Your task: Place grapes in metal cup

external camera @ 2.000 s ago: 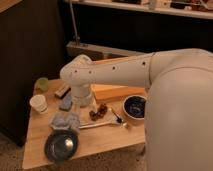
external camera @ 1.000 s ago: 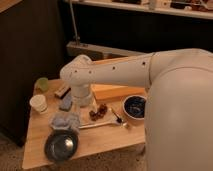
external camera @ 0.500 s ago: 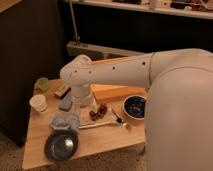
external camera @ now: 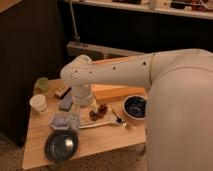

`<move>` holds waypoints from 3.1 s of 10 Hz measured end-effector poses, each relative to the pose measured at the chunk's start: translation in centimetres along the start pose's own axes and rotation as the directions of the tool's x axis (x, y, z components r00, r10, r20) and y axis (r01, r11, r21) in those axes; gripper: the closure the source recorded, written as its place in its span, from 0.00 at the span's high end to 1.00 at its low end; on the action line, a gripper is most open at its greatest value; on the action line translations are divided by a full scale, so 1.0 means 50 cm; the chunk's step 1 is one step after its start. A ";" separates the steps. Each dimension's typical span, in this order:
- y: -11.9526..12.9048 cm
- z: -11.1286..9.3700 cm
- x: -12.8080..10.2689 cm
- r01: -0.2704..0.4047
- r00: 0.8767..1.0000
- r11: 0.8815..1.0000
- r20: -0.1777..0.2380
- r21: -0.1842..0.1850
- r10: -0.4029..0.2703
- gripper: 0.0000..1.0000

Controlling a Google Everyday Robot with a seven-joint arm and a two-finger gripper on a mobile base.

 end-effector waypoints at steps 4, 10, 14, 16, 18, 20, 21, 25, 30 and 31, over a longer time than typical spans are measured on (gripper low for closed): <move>-0.044 -0.008 -0.113 -0.085 0.993 0.996 0.087 0.008 0.084 0.65; -0.098 0.088 -0.131 -0.187 0.982 0.981 0.032 -0.051 0.188 0.65; -0.107 0.164 -0.118 -0.220 0.975 0.974 0.002 -0.057 0.221 0.65; -0.113 0.205 -0.117 -0.238 0.971 0.969 -0.011 -0.070 0.238 0.65; -0.116 0.233 -0.118 -0.244 0.970 0.966 -0.020 -0.083 0.243 0.65; -0.111 0.254 -0.119 -0.239 0.971 0.966 -0.027 -0.101 0.237 0.65; -0.111 0.261 -0.121 -0.239 0.971 0.965 -0.028 -0.107 0.237 0.65; -0.096 0.295 -0.131 -0.225 0.974 0.967 -0.030 -0.117 0.223 0.65; -0.075 0.324 -0.143 -0.211 0.977 0.971 -0.047 -0.115 0.207 0.23; -0.073 0.326 -0.145 -0.211 0.977 0.971 -0.051 -0.112 0.206 0.13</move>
